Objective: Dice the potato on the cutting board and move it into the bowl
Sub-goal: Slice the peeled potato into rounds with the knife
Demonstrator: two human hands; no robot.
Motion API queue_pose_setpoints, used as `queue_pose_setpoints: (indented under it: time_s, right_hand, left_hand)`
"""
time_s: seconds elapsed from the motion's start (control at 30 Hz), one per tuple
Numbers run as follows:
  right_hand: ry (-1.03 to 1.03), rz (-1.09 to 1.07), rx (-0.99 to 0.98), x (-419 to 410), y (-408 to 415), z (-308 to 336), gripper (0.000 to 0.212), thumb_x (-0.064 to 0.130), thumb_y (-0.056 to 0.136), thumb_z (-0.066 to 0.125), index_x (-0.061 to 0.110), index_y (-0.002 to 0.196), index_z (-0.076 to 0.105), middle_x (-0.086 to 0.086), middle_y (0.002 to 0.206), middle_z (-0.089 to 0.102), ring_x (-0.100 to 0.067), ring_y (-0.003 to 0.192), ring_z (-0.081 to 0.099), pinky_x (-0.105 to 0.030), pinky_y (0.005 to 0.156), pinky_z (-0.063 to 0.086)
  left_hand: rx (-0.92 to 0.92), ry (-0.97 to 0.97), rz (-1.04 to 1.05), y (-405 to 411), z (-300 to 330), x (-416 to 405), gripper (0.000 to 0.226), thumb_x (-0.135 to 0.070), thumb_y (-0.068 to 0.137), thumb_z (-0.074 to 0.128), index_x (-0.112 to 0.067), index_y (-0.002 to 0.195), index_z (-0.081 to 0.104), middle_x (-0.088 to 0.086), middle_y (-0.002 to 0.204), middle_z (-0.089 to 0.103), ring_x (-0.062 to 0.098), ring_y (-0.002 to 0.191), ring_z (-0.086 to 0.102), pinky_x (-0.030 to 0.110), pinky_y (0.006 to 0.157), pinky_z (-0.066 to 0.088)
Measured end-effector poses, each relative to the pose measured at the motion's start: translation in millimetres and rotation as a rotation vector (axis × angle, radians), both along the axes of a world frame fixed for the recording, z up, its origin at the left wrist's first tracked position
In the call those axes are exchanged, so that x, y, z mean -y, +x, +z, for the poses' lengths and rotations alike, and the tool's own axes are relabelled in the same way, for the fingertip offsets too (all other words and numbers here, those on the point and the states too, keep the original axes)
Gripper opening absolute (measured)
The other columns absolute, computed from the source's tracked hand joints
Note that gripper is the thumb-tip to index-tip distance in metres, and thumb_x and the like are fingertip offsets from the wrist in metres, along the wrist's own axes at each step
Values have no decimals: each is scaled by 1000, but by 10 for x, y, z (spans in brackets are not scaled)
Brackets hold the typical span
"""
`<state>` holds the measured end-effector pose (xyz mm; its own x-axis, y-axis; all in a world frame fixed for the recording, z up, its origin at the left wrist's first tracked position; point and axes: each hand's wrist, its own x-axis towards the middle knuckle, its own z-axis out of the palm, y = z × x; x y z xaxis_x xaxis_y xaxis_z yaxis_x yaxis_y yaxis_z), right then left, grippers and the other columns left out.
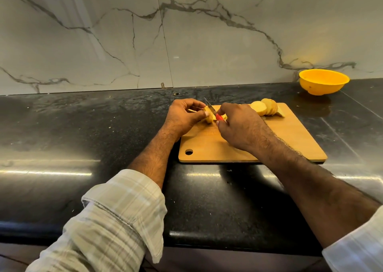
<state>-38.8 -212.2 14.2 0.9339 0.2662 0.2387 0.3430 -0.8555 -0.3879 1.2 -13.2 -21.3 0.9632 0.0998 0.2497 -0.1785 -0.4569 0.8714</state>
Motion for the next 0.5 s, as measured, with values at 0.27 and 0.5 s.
queue_pose_setpoints:
  time_s: [0.27,0.5]
  right_hand:
    - [35,-16,24,-43,28,-28,29,35,98,64,27,126,62,-1,109,67,-16,86,60,-29,62,51]
    - [57,-7,-36,-115,-11,24,32,31,99,66,26,130,62,-2,115,67,-16,91,61,-27,60,46]
  left_hand:
    - [9,-11,6,30,-20,12,27,-23,84,89,-21,109,79,-4,104,77,12,98,73,40,87,65]
    - [-13,-61,1,57,-47,-1,27,-20,81,91,-20,106,80,-1,103,78,17,99,75,43,87,65]
